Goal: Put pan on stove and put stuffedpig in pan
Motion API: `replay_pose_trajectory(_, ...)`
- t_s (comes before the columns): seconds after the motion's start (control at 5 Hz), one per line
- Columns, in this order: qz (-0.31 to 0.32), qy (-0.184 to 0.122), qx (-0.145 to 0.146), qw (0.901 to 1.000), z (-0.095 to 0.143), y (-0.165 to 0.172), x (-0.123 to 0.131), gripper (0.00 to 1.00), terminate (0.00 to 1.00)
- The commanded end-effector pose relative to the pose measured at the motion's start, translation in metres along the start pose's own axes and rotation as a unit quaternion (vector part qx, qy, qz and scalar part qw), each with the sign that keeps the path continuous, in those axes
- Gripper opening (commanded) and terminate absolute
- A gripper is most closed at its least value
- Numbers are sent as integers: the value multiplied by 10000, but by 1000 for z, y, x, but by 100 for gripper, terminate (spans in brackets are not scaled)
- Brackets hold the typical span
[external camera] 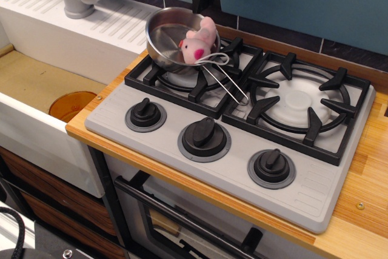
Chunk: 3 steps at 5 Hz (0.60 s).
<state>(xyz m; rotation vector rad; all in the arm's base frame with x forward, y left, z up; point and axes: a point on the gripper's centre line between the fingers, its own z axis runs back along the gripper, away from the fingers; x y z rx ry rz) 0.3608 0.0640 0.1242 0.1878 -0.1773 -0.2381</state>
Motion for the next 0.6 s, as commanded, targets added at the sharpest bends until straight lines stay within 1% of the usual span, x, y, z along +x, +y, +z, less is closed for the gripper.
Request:
replay_pose_trajectory(0.0,64,-453,189,9988,32,4,17,100,0)
replay_pose_trajectory(0.2,102,-448,221,9987,34,1,17,100,0)
replay_pose_trajectory(0.4,92,-433,266,9987,34,-4,17,100,100)
